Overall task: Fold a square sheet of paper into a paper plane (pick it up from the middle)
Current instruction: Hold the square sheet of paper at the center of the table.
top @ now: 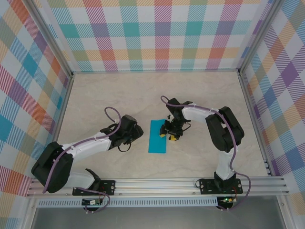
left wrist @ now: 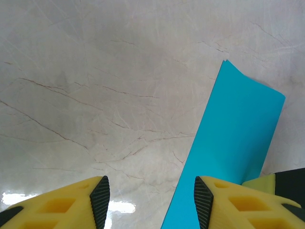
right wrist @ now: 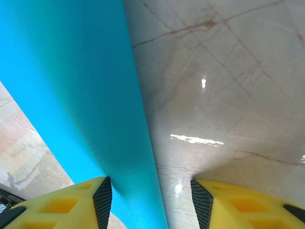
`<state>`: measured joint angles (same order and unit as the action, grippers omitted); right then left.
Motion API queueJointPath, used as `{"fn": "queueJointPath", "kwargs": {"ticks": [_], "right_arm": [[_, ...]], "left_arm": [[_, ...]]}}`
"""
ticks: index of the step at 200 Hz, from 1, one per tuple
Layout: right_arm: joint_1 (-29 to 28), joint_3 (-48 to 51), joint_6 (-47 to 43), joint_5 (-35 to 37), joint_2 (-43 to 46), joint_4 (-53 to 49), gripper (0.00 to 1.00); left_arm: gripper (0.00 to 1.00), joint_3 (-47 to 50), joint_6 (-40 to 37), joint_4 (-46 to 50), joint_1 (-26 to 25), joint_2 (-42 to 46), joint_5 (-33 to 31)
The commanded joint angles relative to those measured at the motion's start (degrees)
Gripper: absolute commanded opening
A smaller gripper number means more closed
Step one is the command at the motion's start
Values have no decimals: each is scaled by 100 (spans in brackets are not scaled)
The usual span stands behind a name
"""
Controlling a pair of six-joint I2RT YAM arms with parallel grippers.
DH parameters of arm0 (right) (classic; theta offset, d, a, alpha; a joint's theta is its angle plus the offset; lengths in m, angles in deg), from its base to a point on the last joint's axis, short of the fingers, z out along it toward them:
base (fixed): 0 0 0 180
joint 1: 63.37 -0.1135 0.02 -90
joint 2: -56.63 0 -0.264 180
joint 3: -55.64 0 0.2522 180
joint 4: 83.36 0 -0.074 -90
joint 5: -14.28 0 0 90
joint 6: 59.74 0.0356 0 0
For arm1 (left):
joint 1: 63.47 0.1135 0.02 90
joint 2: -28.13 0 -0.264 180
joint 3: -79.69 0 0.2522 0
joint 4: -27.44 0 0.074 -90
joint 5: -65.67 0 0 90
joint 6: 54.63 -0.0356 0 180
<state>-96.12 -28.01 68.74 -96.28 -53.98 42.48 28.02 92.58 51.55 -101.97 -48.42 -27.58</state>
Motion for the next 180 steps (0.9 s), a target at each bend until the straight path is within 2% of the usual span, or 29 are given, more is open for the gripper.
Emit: {"fn": "queueJointPath", "kwargs": {"ticks": [1,140,180], "right_arm": [[49,142,-78,886,-373,-482,52],[49,-8,-211,1096,-520,-689,58],[58,116,-156,1022,-425,-549,48]], "left_arm": [[52,-93,-139,-112,-78,-80,113],[52,-225,-237,-234,-79,-355,391],[52,-223,-237,-202,-72,-343,395]]}}
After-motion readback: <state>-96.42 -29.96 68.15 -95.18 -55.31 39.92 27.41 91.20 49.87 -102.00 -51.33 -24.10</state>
